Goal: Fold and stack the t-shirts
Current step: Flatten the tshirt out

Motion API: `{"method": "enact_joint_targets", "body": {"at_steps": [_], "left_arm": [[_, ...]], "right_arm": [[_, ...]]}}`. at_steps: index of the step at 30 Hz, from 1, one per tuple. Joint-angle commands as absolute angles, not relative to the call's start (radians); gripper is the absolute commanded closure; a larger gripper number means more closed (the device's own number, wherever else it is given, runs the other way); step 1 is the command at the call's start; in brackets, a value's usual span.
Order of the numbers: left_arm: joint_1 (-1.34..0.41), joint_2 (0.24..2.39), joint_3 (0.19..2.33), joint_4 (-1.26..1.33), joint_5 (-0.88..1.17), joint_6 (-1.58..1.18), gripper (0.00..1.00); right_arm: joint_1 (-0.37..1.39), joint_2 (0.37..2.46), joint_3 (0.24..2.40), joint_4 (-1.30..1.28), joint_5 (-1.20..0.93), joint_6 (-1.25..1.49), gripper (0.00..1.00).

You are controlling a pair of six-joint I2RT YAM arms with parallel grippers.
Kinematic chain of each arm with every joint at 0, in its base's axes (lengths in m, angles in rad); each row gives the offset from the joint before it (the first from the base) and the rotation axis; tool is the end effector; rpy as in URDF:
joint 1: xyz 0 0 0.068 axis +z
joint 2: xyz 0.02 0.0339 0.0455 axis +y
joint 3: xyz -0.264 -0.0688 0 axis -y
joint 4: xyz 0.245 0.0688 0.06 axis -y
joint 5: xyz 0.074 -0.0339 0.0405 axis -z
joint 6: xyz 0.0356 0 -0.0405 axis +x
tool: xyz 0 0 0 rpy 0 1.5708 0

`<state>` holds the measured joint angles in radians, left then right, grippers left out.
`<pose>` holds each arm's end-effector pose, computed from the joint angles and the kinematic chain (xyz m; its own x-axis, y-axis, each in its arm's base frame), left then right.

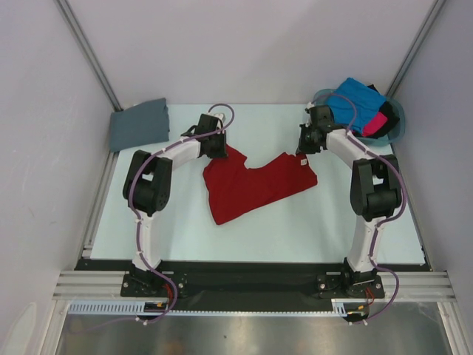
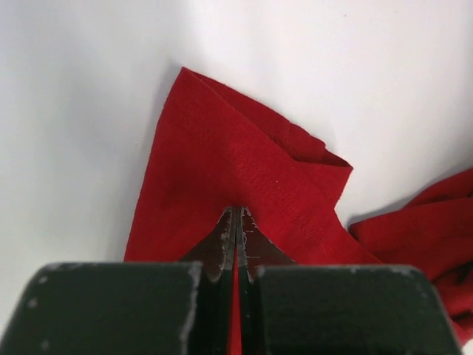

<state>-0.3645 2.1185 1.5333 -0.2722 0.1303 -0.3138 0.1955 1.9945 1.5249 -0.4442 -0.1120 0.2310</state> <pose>0.4341 -0.1706 0.1709 -0.8056 -0.0202 -0.5921 0.1937 0.9355 -0.2954 0.4318 0.0896 0.2102 -0.8156 0.0704 -0.5743 -0.0753 0.9712 0.2260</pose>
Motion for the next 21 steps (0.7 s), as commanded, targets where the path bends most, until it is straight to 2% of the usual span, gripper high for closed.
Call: {"method": "enact_joint_targets", "body": {"at_steps": [1,12,15,16,19,21], "left_arm": [[-0.371,2.034,1.534,-0.253,0.17,-0.298,1.0],[-0.373,1.918,1.477,-0.255,0.193,-0.29,1.0],[-0.376,1.856,1.433,-0.241,0.189,-0.293,1.0],[-0.376,1.844,1.422,-0.236,0.186,-0.293,1.0],[-0.379,1.787,1.379,-0.216,0.189,-0.301,1.0],[-0.382,1.776,1.37,-0.207,0.216,-0.305,0.62]], "right_arm": [[0.207,1.861,1.528,-0.442,-0.133,0.207,1.0],[0.256,1.576,1.529,-0.547,-0.038,0.137,1.0],[0.32,1.352,1.514,-0.596,-0.002,0.106,1.0],[0.342,1.351,1.514,-0.598,-0.005,0.106,1.0],[0.418,1.178,1.519,-0.632,-0.006,0.112,0.98],[0.445,1.108,1.542,-0.682,0.084,0.13,0.98]]}}
